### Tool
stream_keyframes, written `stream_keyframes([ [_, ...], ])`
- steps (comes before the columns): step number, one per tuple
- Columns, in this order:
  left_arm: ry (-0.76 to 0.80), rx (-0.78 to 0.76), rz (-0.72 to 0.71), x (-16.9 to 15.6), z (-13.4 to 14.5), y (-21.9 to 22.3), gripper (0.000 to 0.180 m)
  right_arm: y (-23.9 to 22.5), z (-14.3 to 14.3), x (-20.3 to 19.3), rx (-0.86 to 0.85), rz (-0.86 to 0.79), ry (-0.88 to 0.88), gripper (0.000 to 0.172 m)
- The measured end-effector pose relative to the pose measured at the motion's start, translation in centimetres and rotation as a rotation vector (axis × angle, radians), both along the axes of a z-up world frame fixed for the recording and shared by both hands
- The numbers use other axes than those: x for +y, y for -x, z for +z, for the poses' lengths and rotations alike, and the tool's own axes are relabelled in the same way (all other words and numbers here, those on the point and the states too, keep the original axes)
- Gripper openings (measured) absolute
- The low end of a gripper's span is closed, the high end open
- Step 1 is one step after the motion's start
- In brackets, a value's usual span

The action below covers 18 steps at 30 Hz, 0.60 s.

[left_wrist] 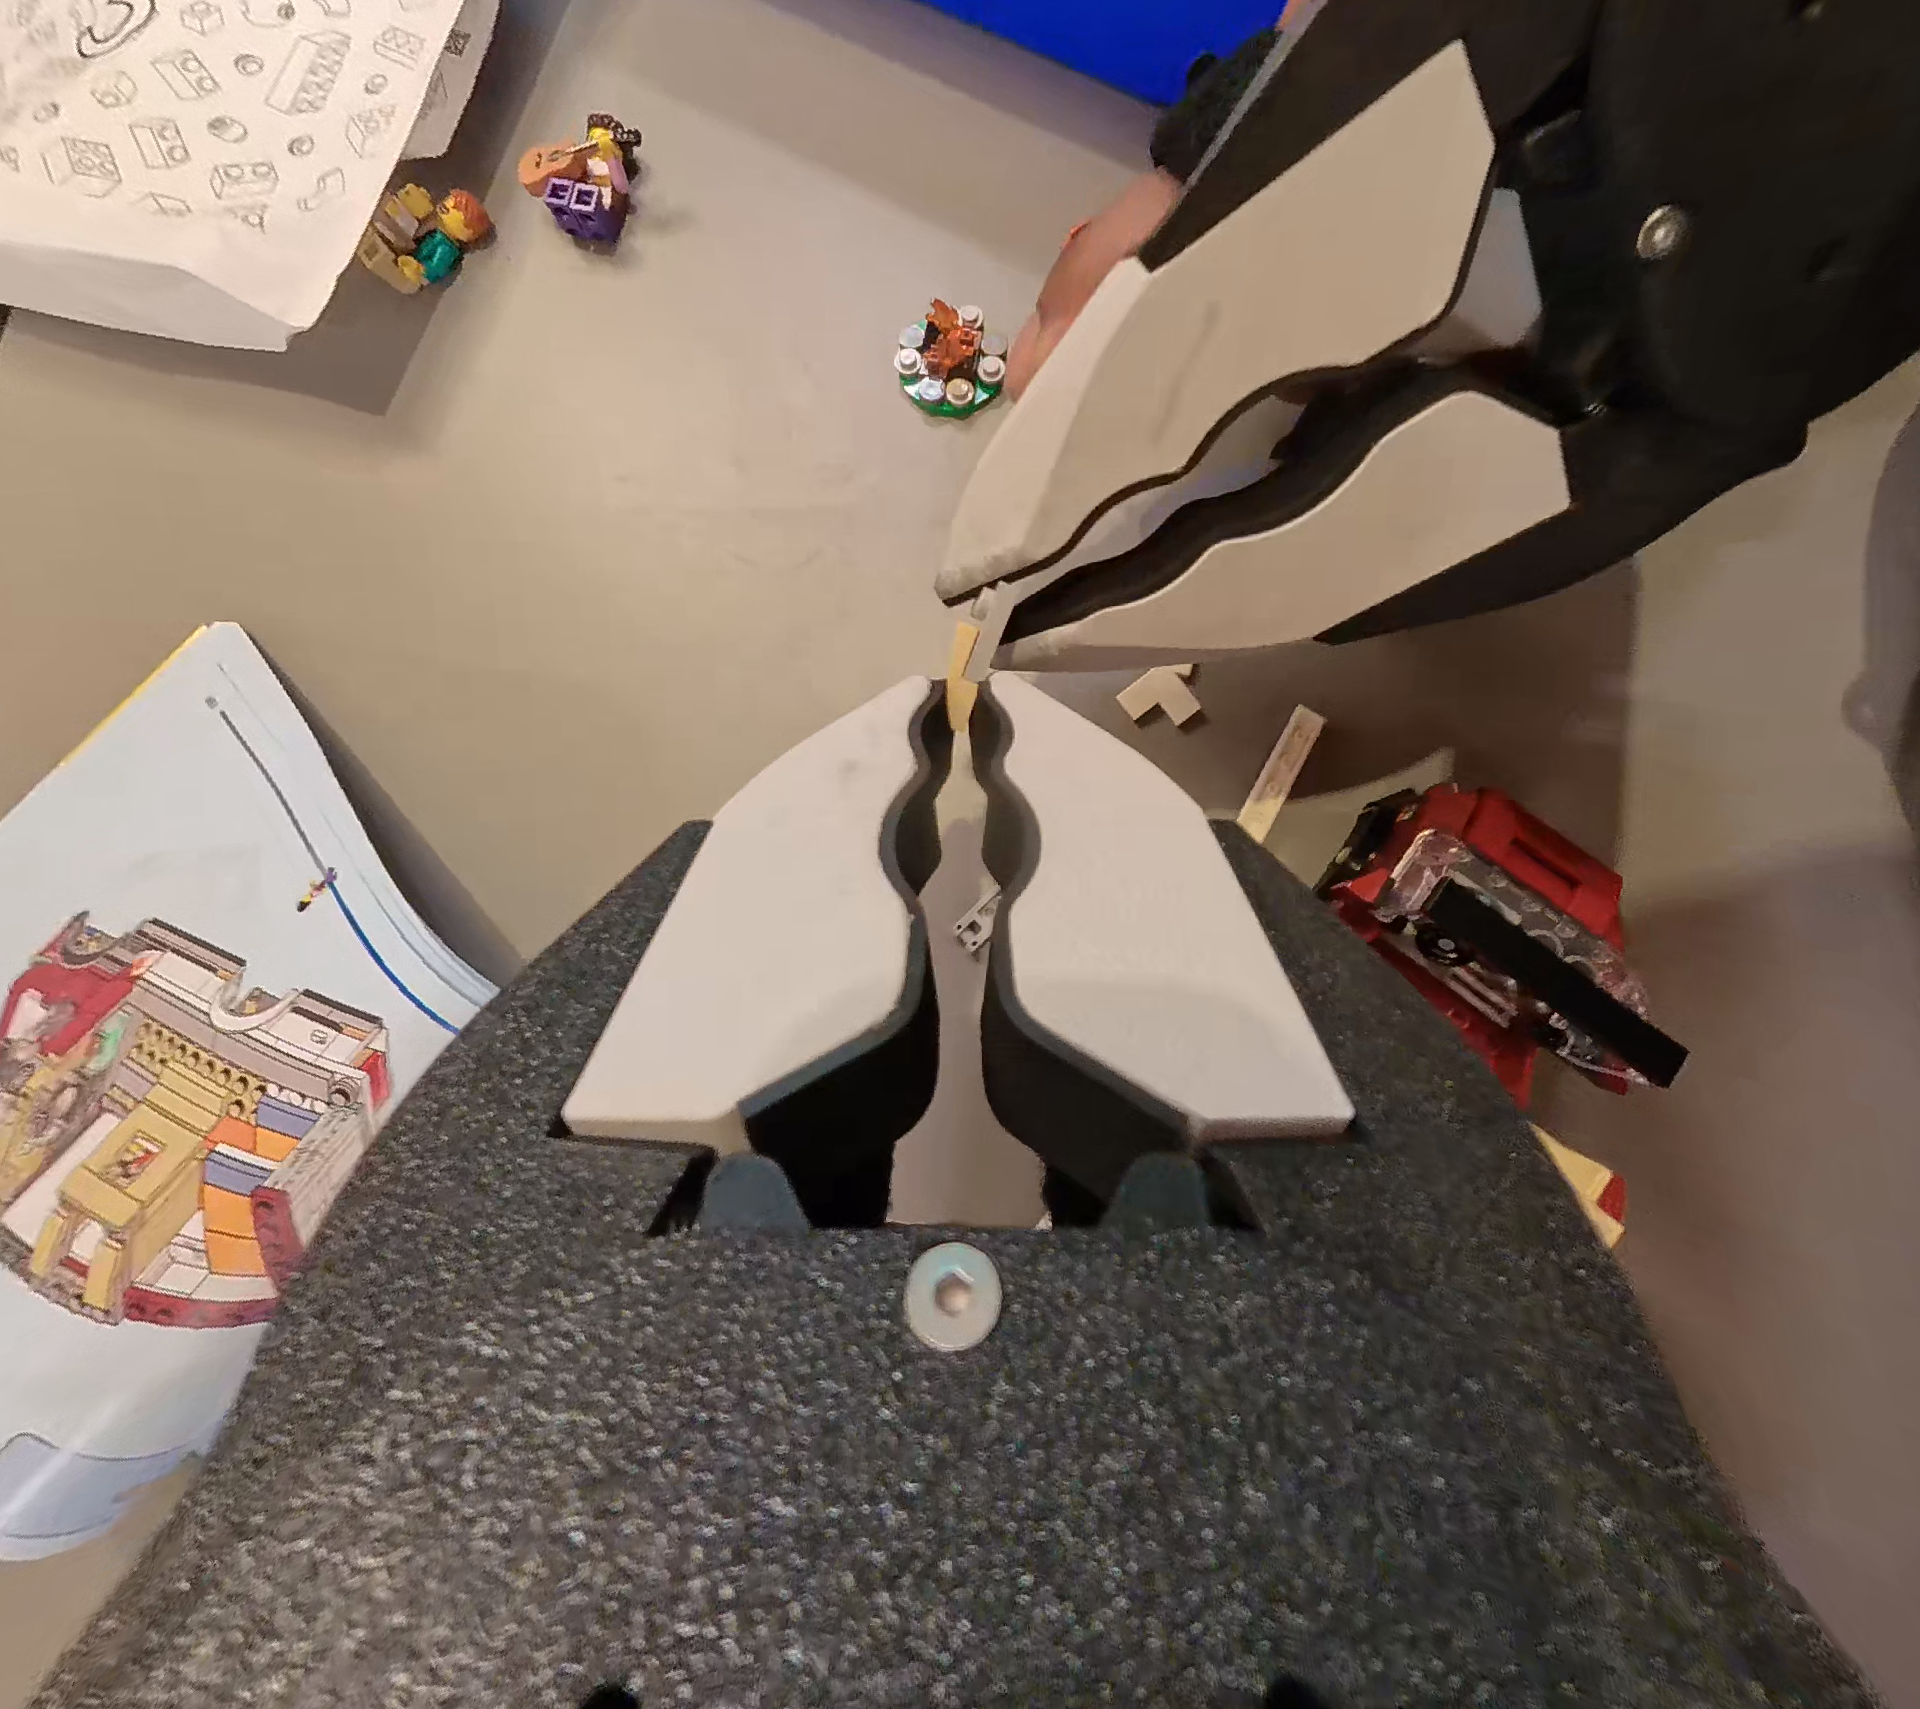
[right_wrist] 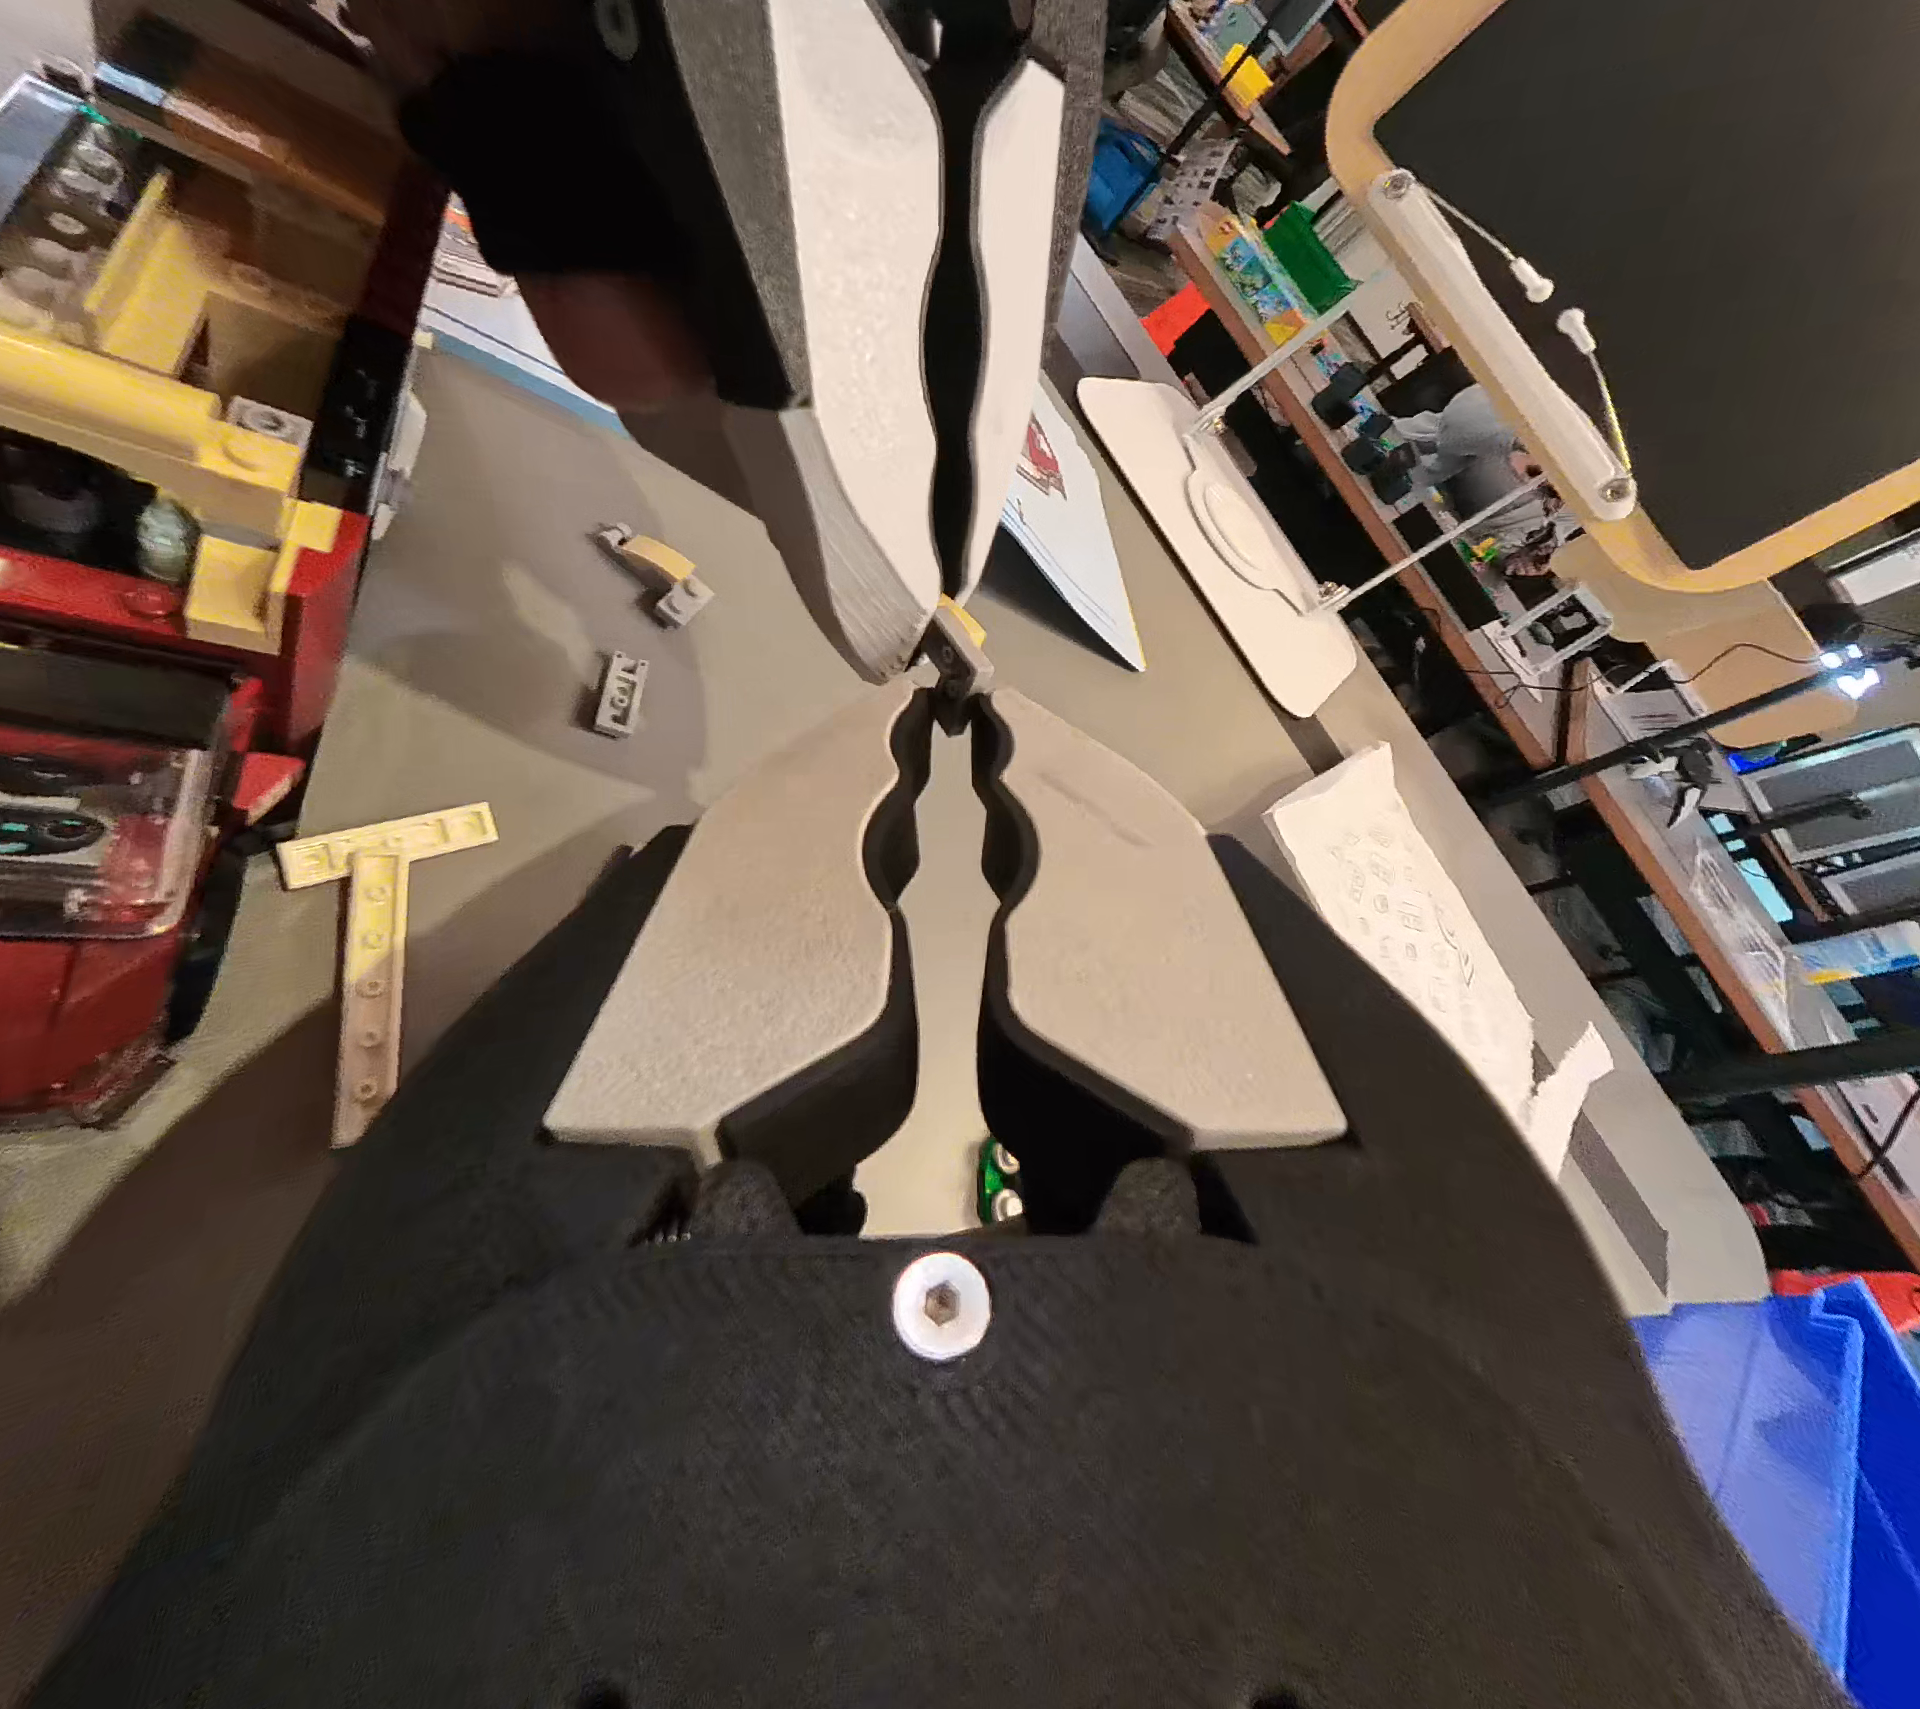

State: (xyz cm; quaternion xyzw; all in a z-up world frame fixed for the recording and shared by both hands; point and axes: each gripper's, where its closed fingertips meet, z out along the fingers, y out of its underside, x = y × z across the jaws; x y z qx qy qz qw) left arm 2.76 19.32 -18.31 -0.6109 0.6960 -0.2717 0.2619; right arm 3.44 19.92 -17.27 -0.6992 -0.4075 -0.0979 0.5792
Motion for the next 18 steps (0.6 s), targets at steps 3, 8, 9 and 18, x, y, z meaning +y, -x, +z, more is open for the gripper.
stream_keyframes([
  [3, -0.053, 0.021, -0.044, -0.1, -0.4, 0.3, 0.004, 0.4, -0.5, -0.2, 0.104, 0.06, 0.091, 0.006],
  [8, -0.248, 0.051, -0.221, -0.7, -0.8, 0.9, 0.004, 1.3, -1.2, -1.2, 0.251, 0.21, 0.315, 0.006],
  [9, -0.273, 0.066, -0.232, -0.7, -1.0, 0.9, 0.004, 1.3, -1.4, -1.2, 0.217, 0.208, 0.307, 0.006],
  [18, -0.209, 0.066, -0.104, -0.1, -1.0, 0.2, 0.004, 0.3, -1.5, -0.3, -0.015, 0.052, 0.111, 0.005],
])
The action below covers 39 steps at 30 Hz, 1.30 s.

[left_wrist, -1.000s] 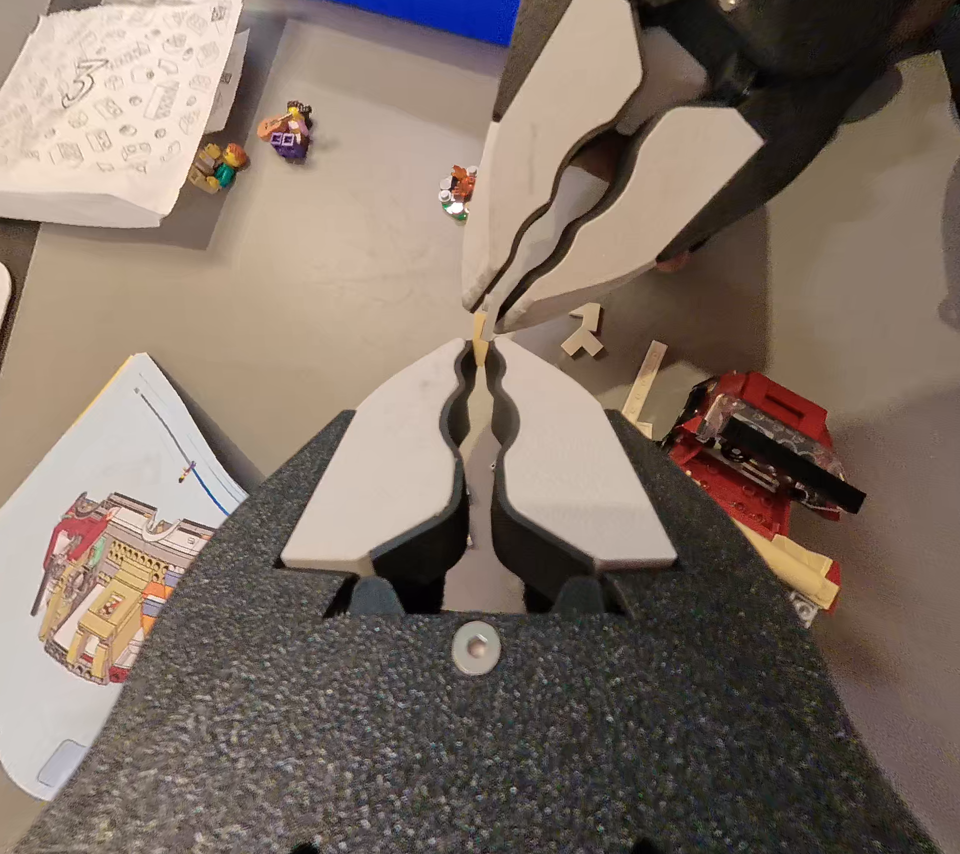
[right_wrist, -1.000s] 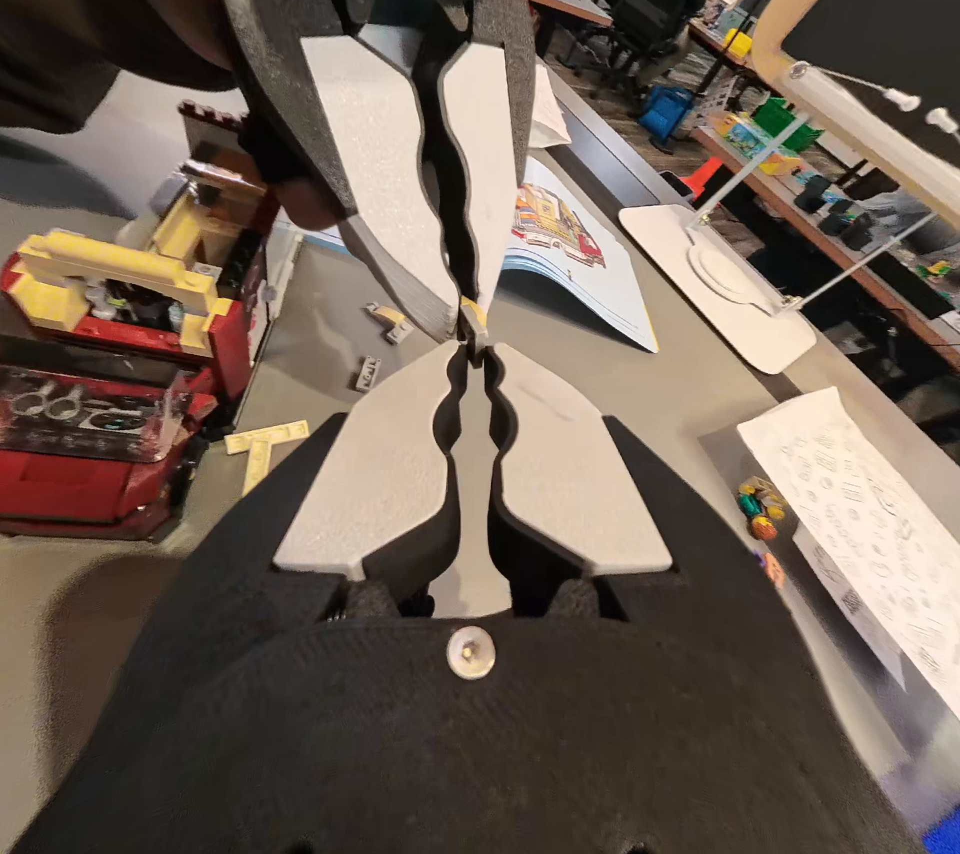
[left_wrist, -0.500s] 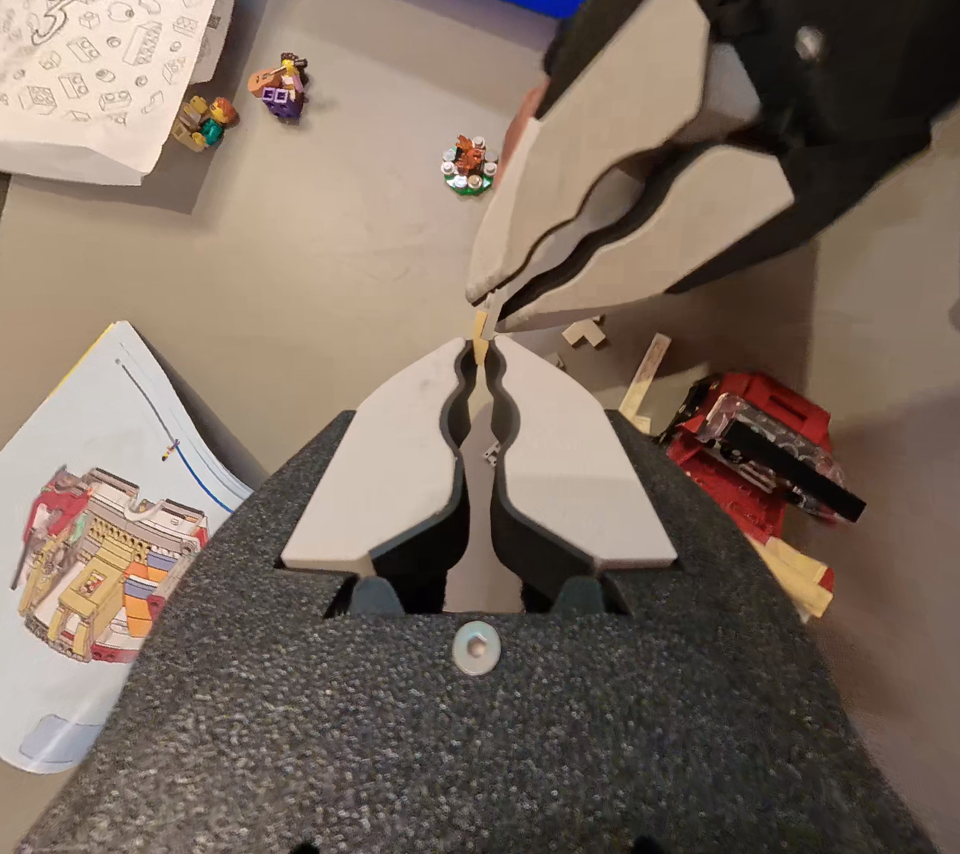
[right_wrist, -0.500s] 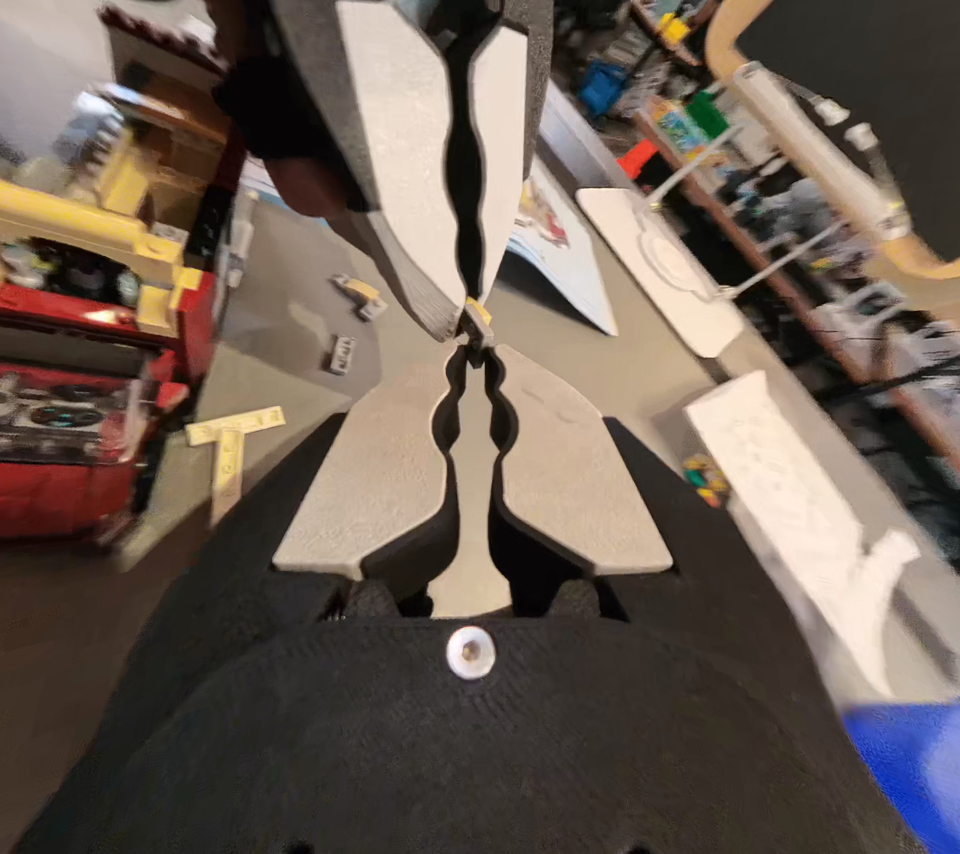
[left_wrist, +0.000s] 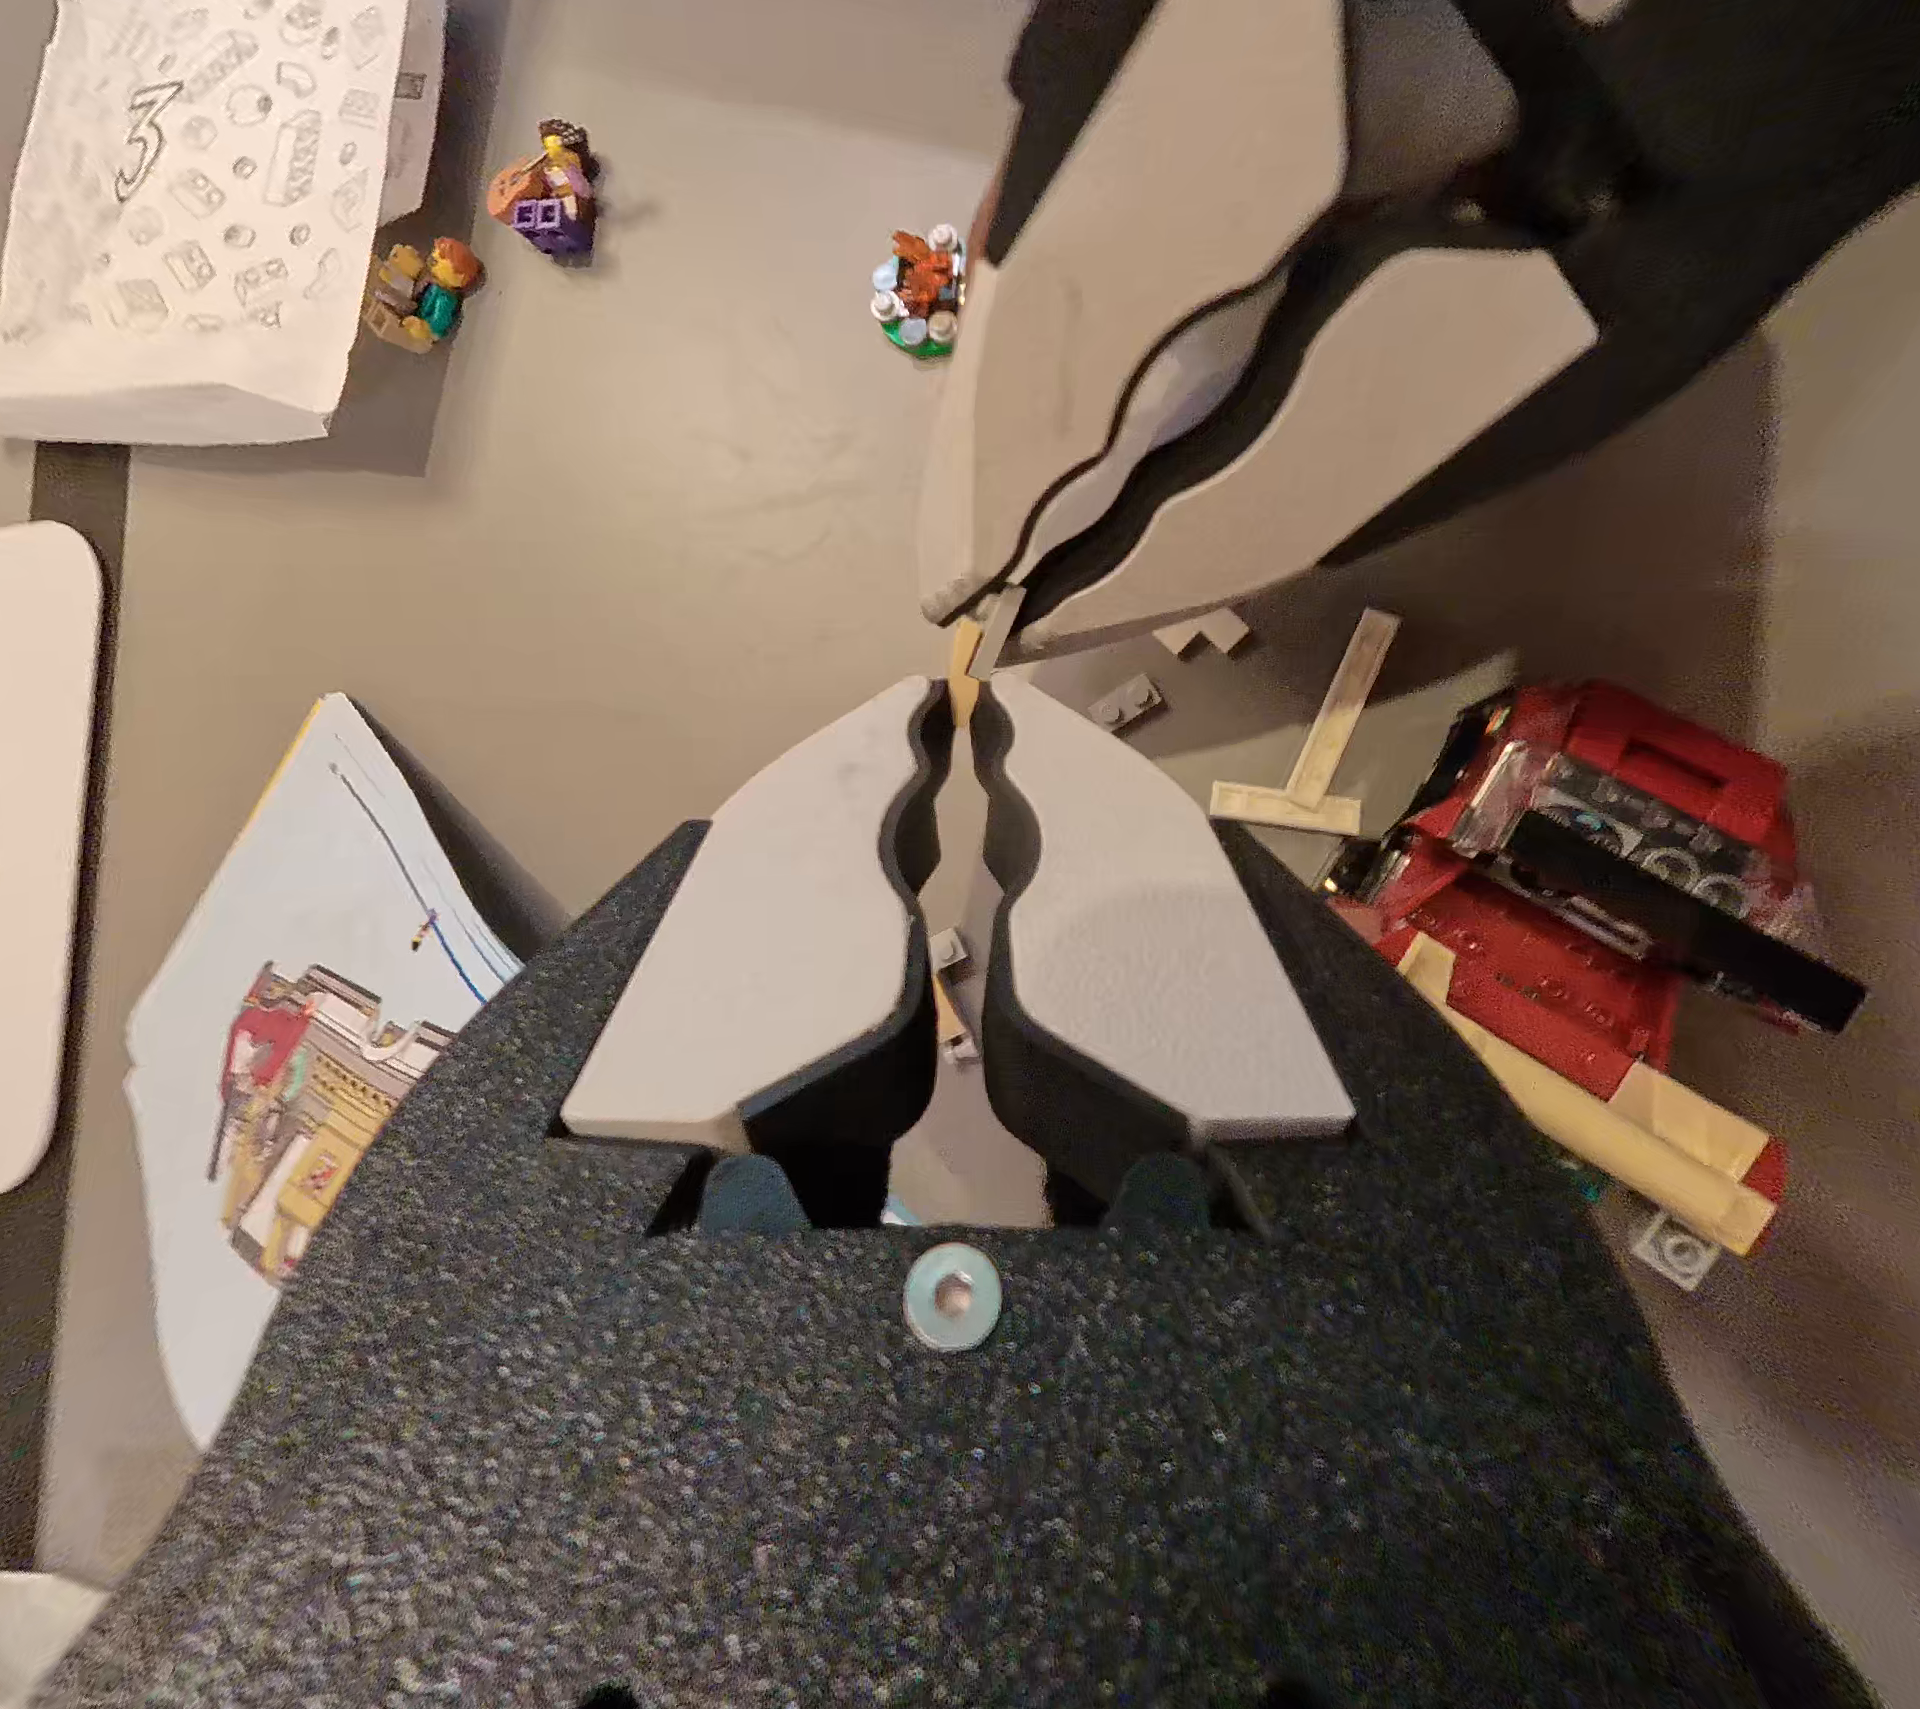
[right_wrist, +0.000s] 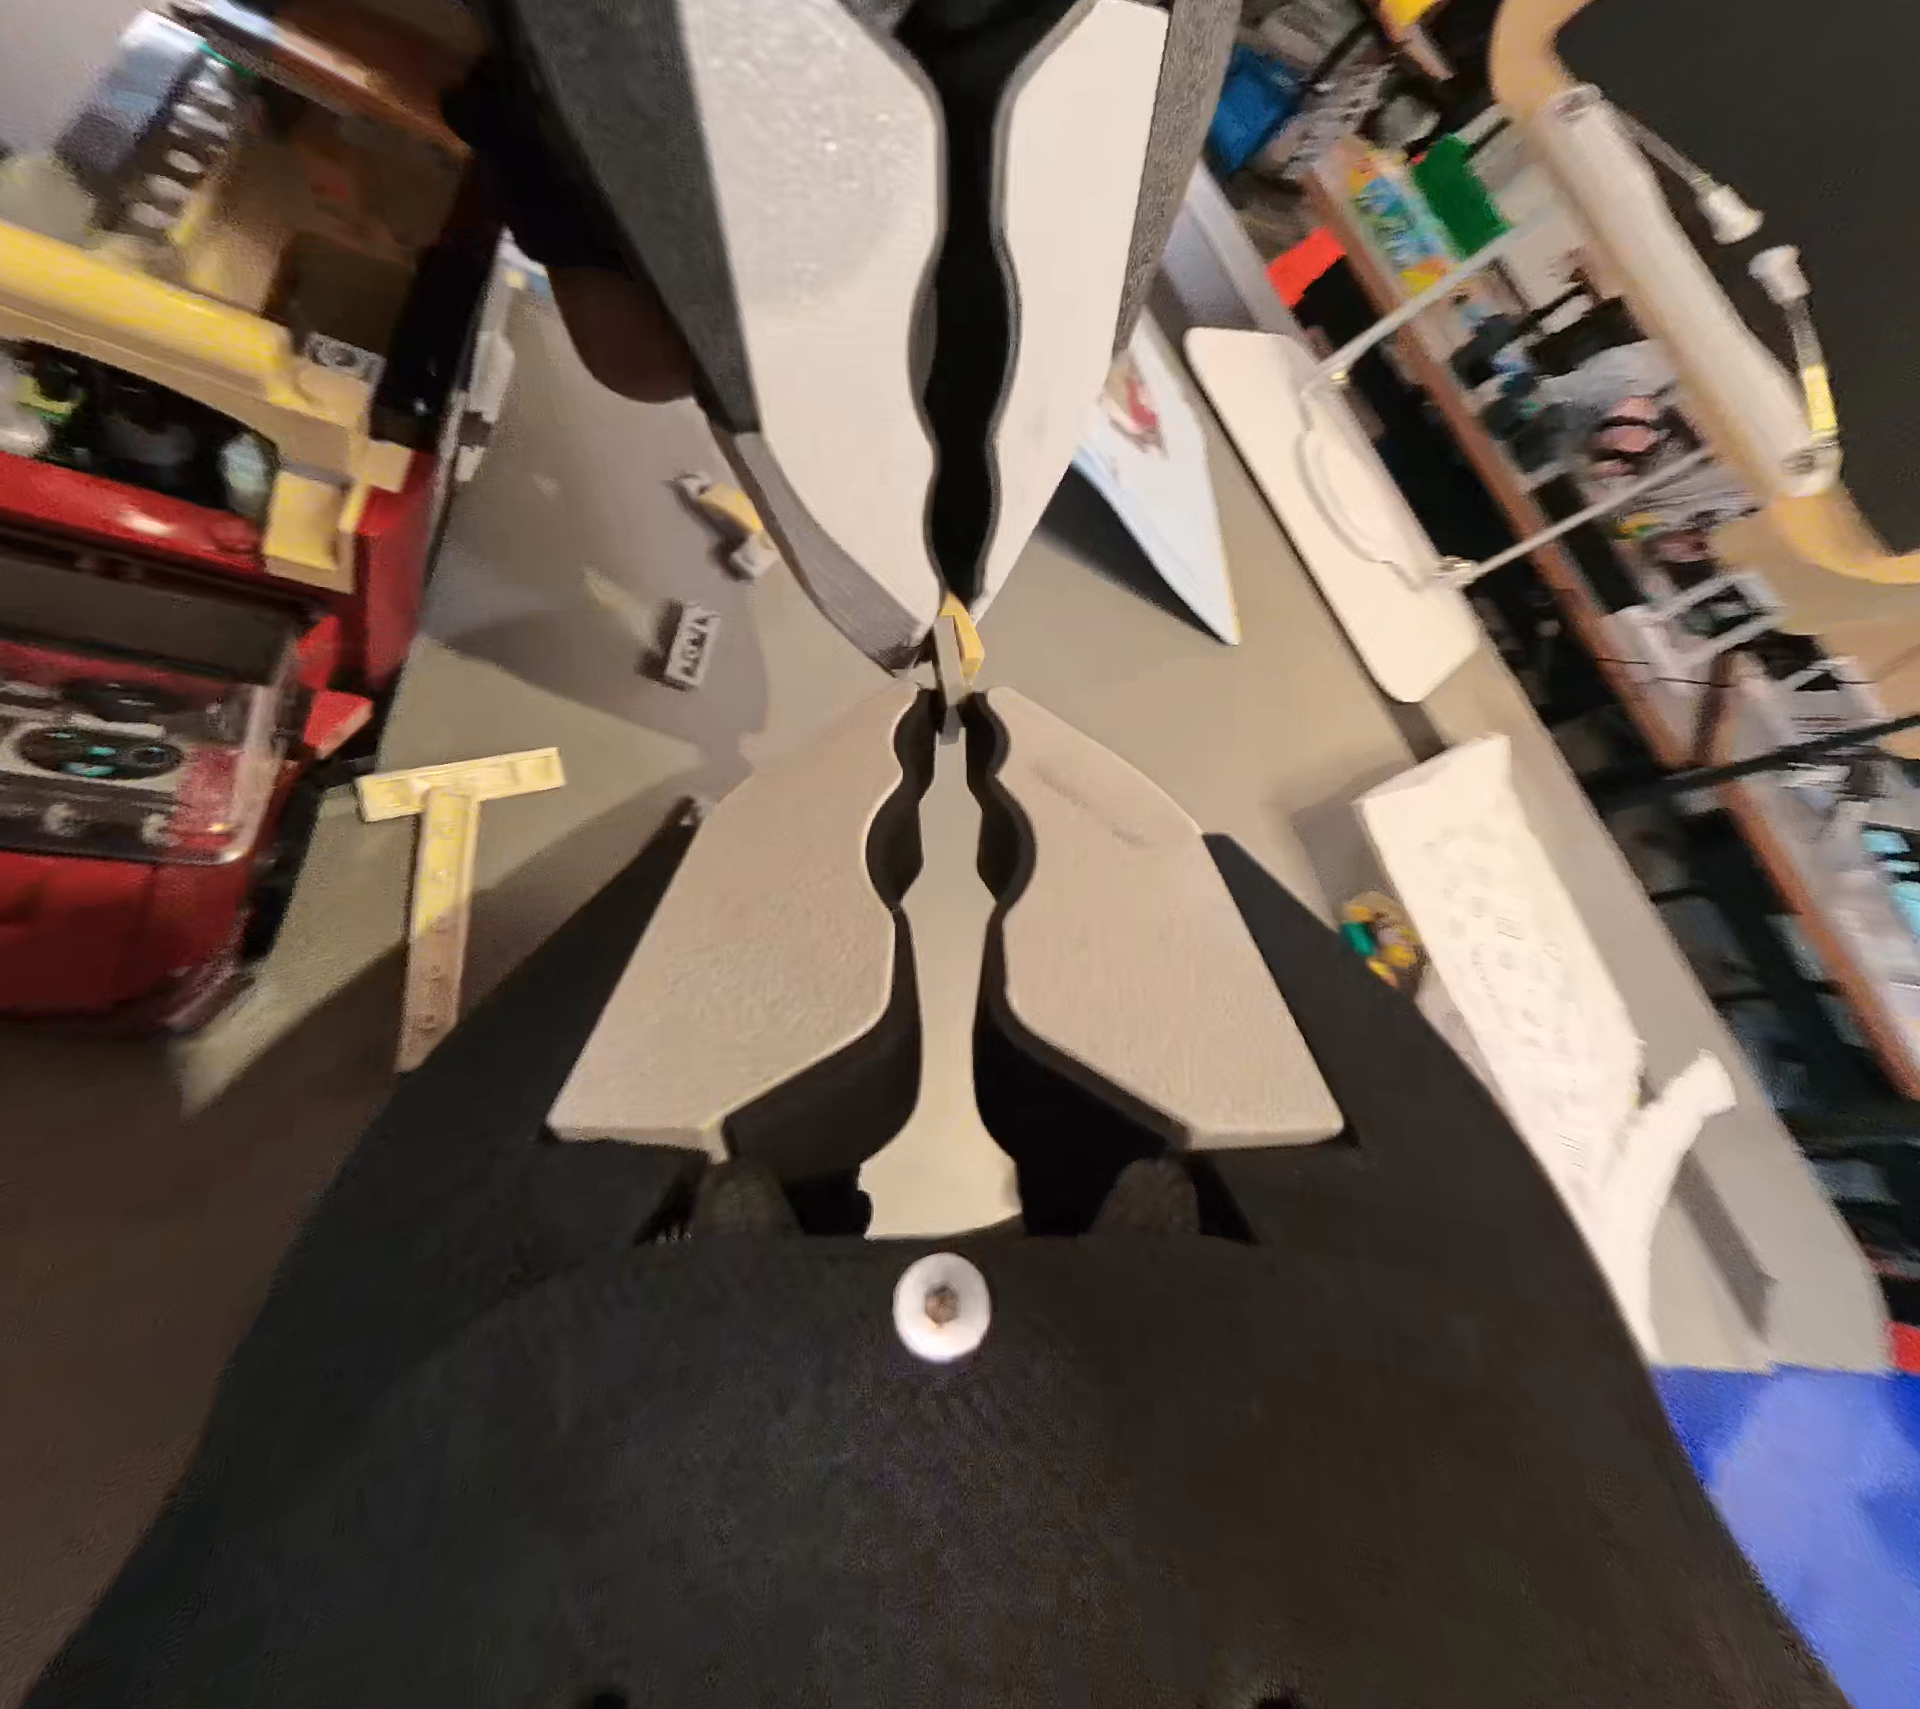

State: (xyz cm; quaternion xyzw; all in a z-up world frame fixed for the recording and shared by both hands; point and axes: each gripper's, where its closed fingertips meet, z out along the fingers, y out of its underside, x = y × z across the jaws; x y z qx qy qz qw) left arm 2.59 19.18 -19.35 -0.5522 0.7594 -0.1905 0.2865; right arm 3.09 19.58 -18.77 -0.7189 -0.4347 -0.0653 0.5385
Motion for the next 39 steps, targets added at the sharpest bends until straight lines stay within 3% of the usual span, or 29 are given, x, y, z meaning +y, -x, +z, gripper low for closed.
stream_keyframes([
  [9, 0.205, -0.041, 0.085, -0.2, 0.5, -0.2, 0.006, -0.5, 1.0, 0.3, -0.184, -0.08, -0.197, 0.006],
  [14, 0.273, -0.062, 0.079, 0.2, 1.2, 0.4, 0.003, -0.3, 1.0, 0.2, -0.192, -0.034, -0.214, 0.005],
  [19, 0.192, 0.0, 0.042, 1.0, 0.8, 1.7, 0.003, -0.5, -0.6, 0.4, -0.149, -0.004, -0.074, 0.005],
  [24, 0.037, 0.173, 0.012, 1.8, -1.7, 2.5, 0.003, -1.0, -4.0, -0.1, -0.15, 0.022, 0.18, 0.006],
  [27, 0.068, 0.256, -0.007, 1.2, -3.0, 2.5, 0.004, -0.8, -4.5, -0.5, -0.109, 0.043, 0.254, 0.006],
  [34, 0.11, 0.277, 0.009, 1.5, -3.7, 3.1, 0.027, -0.9, -4.9, -0.9, -0.069, 0.064, 0.324, 0.012],
  [39, 0.101, 0.275, 0.07, 4.1, -3.1, 5.2, 0.024, -0.9, -4.8, -0.8, -0.064, 0.068, 0.314, 0.012],
])
